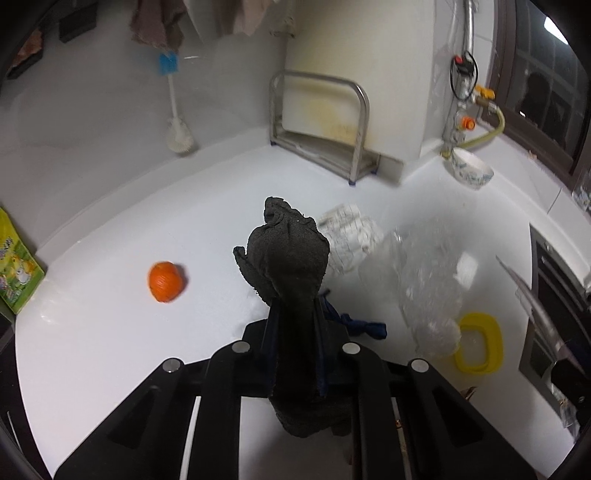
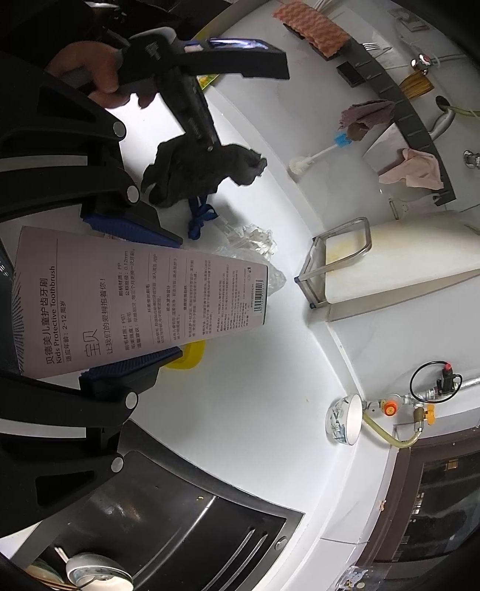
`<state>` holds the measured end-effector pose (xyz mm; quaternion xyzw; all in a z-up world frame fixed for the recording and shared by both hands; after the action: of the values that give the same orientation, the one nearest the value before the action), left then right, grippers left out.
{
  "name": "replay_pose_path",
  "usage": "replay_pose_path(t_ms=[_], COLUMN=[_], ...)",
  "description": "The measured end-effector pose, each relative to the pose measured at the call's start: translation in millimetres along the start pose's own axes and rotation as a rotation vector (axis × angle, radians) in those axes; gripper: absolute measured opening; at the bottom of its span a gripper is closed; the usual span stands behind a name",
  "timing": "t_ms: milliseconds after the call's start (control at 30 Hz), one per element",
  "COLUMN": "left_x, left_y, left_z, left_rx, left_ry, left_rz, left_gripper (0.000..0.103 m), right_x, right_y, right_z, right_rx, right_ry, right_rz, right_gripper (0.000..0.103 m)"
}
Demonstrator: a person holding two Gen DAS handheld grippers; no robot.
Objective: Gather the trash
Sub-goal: 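Grasp the dark grey sock with the left tool while the right tool holds the pink box, then carry the sock and pink box over the basket and open the right tool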
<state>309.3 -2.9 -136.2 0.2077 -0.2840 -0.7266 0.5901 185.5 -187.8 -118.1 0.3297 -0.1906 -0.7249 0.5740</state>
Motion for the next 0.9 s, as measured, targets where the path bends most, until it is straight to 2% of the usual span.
replay_pose_path(t_ms=[233, 433, 700, 900], left_x=[-9, -17, -17, 7], left_y=[4, -13, -48, -85], left_z=[47, 84, 128, 158], left_rx=[0.044, 0.051, 0.052, 0.033], left_ry=[0.008, 0.02, 0.061, 0.046], left_rz=[0.004, 0.023, 0.047, 0.04], left_gripper=[0.016, 0.016, 0.016, 0.016], right_x=[-1, -1, -1, 5], right_y=[0, -15, -40, -67], right_z=[25, 47, 82, 108], right_rx=[0.026, 0.024, 0.019, -0.005], right_ry=[0.01, 0.035, 0.069, 0.086], right_rz=[0.007, 0.022, 0.046, 0.062], right_gripper=[0.052, 0.052, 0.052, 0.052])
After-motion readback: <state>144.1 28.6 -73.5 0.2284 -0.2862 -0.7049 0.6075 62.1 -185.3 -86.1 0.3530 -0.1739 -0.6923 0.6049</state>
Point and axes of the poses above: each gripper's, at about its wrist camera, not at the fingertips, and z roughly against the way its jaws point, x to its right, y to its top, the point moved 7 cm from there along -z, roughly the way its jaws point, and after that the axes turned 1 degree about z, right-handed, at the moved point
